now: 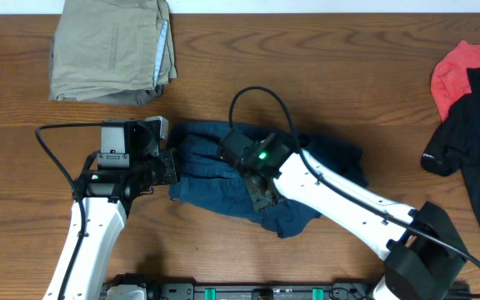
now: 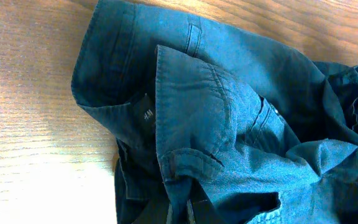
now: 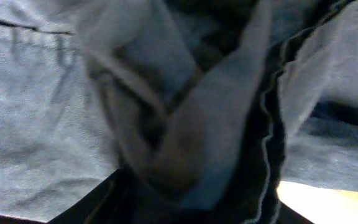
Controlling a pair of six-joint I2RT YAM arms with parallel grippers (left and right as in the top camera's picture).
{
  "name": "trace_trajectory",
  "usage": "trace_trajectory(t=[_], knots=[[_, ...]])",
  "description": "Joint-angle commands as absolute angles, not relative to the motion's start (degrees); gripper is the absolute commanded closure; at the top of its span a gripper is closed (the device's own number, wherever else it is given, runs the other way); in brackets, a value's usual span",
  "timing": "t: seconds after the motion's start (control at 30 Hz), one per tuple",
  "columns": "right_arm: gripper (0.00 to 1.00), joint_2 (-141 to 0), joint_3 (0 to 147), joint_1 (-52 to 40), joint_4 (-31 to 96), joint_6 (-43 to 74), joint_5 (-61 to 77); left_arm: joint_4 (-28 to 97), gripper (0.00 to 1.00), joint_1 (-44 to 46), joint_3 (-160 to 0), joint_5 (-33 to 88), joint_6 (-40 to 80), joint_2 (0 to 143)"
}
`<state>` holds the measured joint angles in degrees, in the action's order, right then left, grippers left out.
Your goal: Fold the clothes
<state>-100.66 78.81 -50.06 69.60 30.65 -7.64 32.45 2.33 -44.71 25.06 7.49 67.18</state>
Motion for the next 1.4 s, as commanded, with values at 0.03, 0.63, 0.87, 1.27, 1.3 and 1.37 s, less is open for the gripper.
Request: trace_trajectory(t=[0.03, 0.63, 0.87, 1.27, 1.3, 1.37], knots=[[0.49, -98.43, 81.87, -48.29, 71.18, 31.68, -10.52, 32.53, 0.94, 2.00, -45.01, 24.12, 7.57, 67.44], [0.99, -97.38, 83.90, -47.64, 76.07, 32.82, -10.98, 32.53, 0.94, 2.00, -45.01, 24.14, 7.55, 67.44], [0.99, -96.05, 88.33, -45.89, 82.56, 36.42, -21.02, 31.88, 0.94, 2.00, -45.19, 26.61, 7.55, 65.19], [0.99, -85.17, 99.61, -28.23, 86.17, 33.71, -25.26, 34.26, 0.94, 2.00, -54.02, 26.30, 7.64, 47.99], [0.99, -84.05, 99.61, -26.92, 86.28, 33.58, -25.23, 34.39, 0.94, 2.00, -54.57, 26.28, 7.81, 46.89], [0.99, -81.49, 99.61, -24.16, 86.56, 33.56, -25.26, 34.48, 0.94, 2.00, -55.57, 26.30, 8.38, 44.45]])
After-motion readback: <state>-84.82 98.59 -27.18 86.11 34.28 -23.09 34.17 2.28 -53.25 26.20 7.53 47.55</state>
